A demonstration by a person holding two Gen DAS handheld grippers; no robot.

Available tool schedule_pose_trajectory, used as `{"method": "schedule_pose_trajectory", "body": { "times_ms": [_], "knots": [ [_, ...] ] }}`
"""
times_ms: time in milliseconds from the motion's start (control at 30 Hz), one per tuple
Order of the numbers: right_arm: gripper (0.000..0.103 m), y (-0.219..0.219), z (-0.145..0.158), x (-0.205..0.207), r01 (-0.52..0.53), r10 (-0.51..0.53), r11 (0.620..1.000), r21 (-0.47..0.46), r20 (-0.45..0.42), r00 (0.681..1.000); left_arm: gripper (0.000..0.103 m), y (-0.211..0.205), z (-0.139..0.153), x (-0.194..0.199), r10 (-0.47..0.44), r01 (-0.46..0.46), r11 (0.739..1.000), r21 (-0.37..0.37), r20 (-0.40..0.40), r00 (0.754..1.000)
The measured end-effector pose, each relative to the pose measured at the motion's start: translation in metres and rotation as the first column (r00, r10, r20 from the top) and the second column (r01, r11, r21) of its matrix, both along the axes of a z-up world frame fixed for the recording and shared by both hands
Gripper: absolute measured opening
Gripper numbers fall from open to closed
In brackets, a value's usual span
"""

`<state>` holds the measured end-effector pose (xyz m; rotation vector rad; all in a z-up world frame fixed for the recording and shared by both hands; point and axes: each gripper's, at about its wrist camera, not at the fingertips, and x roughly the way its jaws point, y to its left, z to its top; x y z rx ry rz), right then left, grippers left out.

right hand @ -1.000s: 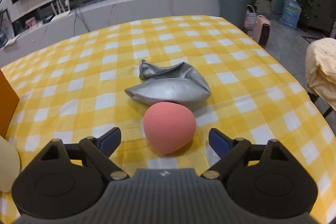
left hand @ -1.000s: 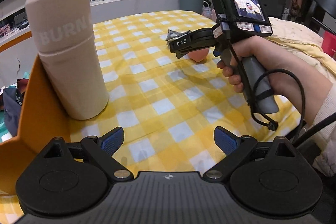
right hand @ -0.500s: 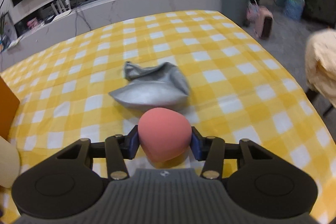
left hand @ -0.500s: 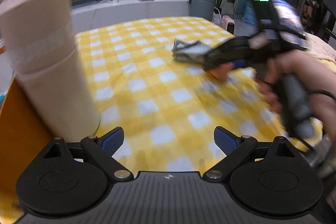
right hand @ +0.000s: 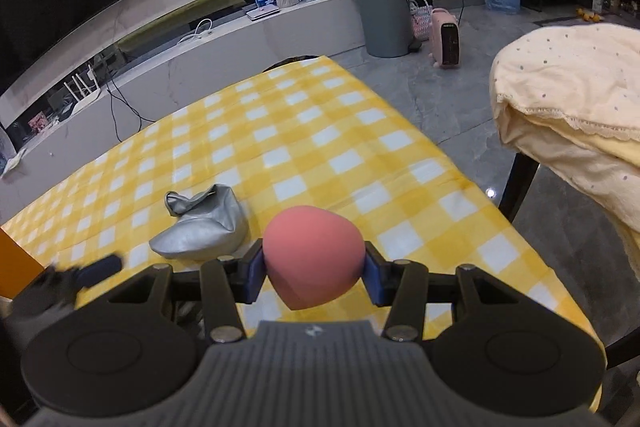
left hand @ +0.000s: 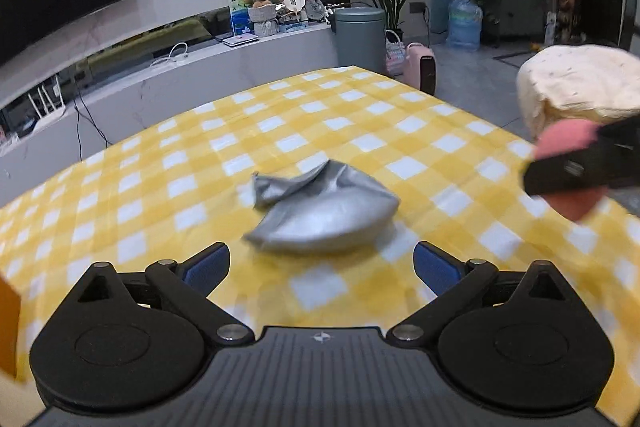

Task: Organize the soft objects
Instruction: 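Close the left gripper on the grey pouch while the right holds the ball, then carry the grey pouch and pink ball over the orange box with both grippers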

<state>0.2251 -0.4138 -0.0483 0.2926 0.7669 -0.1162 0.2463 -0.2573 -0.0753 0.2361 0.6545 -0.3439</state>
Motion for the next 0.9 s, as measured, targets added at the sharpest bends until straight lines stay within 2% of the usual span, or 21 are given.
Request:
{"method": "schedule_pose_trajectory", "body": {
  "times_ms": [67, 200, 233, 267, 300, 367, 433, 533, 633, 767, 833, 900],
  "knots": [
    [0.048, -0.003, -0.001, 0.0, -0.007, 0.007, 1.0, 0.014, 0.0, 1.0, 0.103, -0.009, -0.005, 0.012, -0.008, 0.008, 1.0, 0.011, -0.009, 1.0],
    [0.048, -0.008, 0.0, -0.001, -0.013, 0.013, 1.0, 0.027, 0.006, 1.0, 0.103, -0.015, -0.012, 0.03, 0.034, -0.034, 0.999, 0.007, -0.023, 0.999],
    [0.048, -0.008, -0.001, -0.001, -0.016, 0.015, 0.999, 0.032, 0.006, 1.0, 0.1, -0.016, -0.012, 0.033, 0.04, -0.04, 0.999, 0.003, -0.031, 0.999],
    [0.048, -0.008, -0.001, 0.0, -0.019, 0.019, 0.999, 0.033, 0.004, 1.0, 0.091, -0.014, -0.012, 0.035, 0.052, -0.052, 0.999, 0.0, -0.034, 0.998],
    [0.048, -0.007, -0.002, 0.0, -0.024, 0.024, 0.999, 0.03, 0.002, 1.0, 0.069, -0.014, -0.013, 0.037, 0.066, -0.066, 0.998, 0.003, -0.037, 0.997],
    [0.048, -0.006, -0.004, 0.001, -0.035, 0.035, 0.999, 0.029, -0.003, 0.999, 0.052, -0.013, -0.012, 0.041, 0.056, -0.058, 0.998, -0.014, -0.072, 0.996],
    [0.048, -0.006, -0.005, 0.002, -0.038, 0.038, 0.999, 0.037, -0.006, 0.999, 0.024, -0.015, -0.009, 0.044, 0.022, -0.027, 0.999, -0.043, -0.108, 0.994],
    [0.048, -0.004, -0.008, 0.005, -0.039, 0.04, 0.999, 0.036, -0.018, 0.999, 0.007, -0.02, -0.005, 0.043, 0.034, -0.036, 0.999, -0.016, -0.122, 0.992],
    [0.048, 0.001, -0.01, 0.008, -0.055, 0.055, 0.998, 0.035, -0.022, 0.998, 0.004, -0.019, 0.002, 0.039, 0.068, -0.067, 0.998, 0.013, -0.14, 0.988],
    [0.047, 0.007, -0.01, 0.007, -0.076, 0.077, 0.996, 0.041, -0.016, 0.997, 0.003, 0.003, 0.02, 0.031, 0.115, -0.128, 0.991, -0.036, -0.25, 0.962],
    [0.047, 0.008, -0.009, 0.005, -0.081, 0.082, 0.996, 0.043, -0.011, 0.997, 0.003, 0.02, 0.03, 0.017, 0.095, -0.123, 0.988, -0.088, -0.272, 0.958],
    [0.047, 0.012, -0.007, 0.002, -0.092, 0.092, 0.995, 0.035, -0.009, 0.996, 0.003, 0.033, 0.038, 0.001, 0.099, -0.129, 0.988, -0.089, -0.286, 0.953]
  ]
}}
